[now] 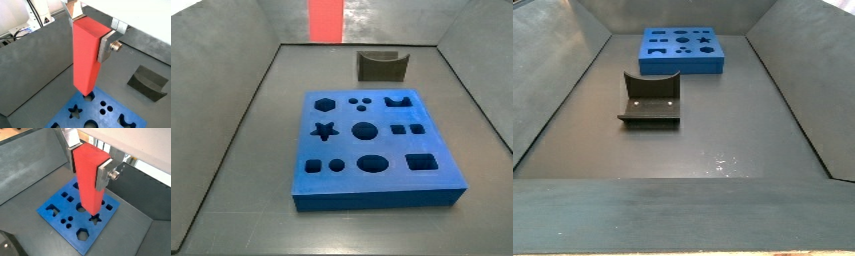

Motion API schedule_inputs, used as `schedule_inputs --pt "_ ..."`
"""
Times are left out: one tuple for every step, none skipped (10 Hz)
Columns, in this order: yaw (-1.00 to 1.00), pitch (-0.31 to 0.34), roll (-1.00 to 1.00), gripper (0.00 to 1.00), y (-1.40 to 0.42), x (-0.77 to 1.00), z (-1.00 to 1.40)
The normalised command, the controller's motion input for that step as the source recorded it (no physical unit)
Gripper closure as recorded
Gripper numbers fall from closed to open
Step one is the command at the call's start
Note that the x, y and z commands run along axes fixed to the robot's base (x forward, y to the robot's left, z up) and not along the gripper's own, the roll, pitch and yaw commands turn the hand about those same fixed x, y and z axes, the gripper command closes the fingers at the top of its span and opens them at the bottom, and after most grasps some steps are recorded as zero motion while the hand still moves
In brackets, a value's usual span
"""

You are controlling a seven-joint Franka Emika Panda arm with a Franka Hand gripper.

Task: Pick up the rectangle object. Move up. Move to above the board. Insert the rectangle object.
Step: Insert the rectangle object.

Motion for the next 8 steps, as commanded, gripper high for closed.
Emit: schedule_inputs --pt "0.0 -0.111 0.0 1.0 -0.11 0.29 -0.24" --pt "0.0 -0.054 0.0 1.0 -0.1 0.56 -0.25" --pt "0.0 -0.106 0.0 1.0 -0.12 0.49 -0.29" --pt "0.05 0.0 0.0 1.0 -0.16 0.69 -0.31" --pt "0.03 0.0 0.02 1.0 -0.29 0.53 -0.36" --pt "0.09 0.0 0.12 1.0 -0.4 0.39 -0.35" --pt "0.17 0.0 0.19 1.0 -0.47 0.34 -0.32" --pt "0.18 0.0 0.11 1.0 -0.43 0.35 -0.27"
